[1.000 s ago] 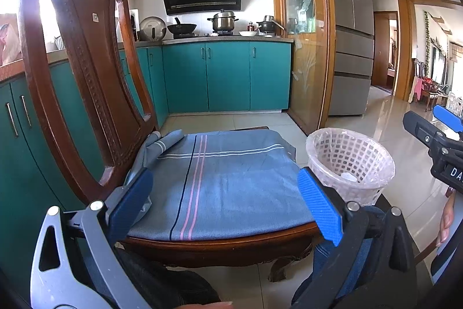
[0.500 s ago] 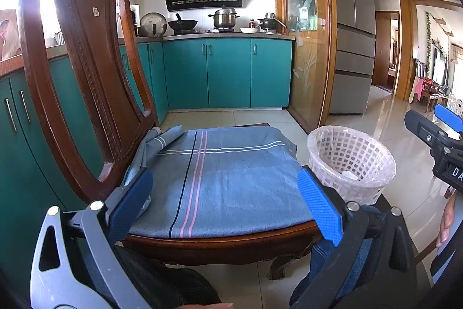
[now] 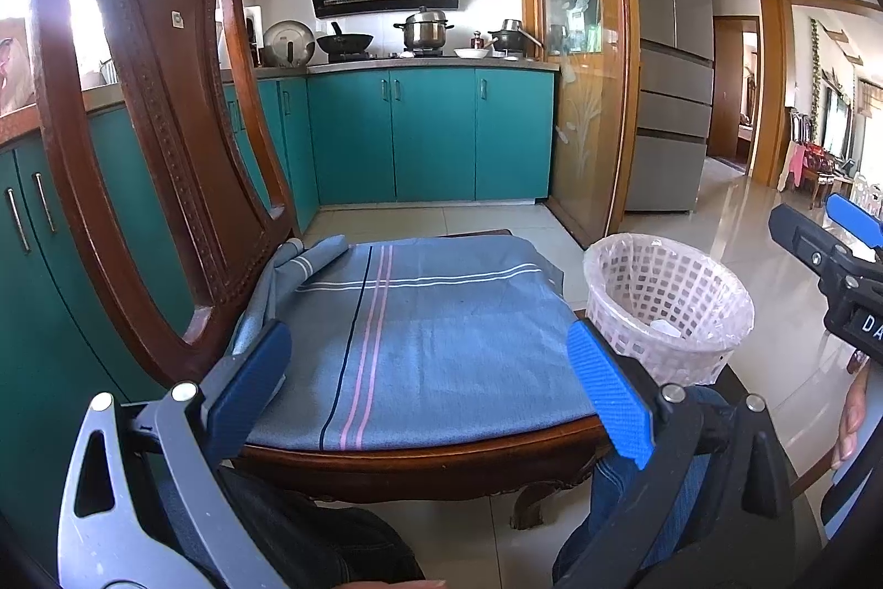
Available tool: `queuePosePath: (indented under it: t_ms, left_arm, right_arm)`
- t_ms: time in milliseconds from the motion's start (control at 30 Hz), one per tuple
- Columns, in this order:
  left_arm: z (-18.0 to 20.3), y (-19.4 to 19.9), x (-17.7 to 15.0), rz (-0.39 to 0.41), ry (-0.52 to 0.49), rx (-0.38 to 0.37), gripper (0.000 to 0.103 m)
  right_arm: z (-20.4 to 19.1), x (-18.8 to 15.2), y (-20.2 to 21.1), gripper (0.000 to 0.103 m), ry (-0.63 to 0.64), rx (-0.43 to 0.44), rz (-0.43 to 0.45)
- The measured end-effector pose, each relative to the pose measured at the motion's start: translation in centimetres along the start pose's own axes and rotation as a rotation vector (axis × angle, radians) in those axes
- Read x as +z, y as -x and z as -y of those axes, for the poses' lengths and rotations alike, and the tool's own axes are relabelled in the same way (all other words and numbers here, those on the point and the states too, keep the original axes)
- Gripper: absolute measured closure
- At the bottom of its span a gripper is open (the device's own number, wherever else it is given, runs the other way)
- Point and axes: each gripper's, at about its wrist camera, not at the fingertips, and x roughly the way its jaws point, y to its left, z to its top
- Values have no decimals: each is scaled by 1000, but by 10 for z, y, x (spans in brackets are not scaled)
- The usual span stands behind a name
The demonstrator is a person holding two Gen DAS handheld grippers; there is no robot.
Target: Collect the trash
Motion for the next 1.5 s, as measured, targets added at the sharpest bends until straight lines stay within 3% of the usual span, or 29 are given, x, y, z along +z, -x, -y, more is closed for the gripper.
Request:
queuePosePath:
  t_ms: [1500]
  left_arm:
    - [14, -21, -3, -65, -6, 13, 3]
  right_arm:
    - [3, -7, -23, 3, 6, 7, -61]
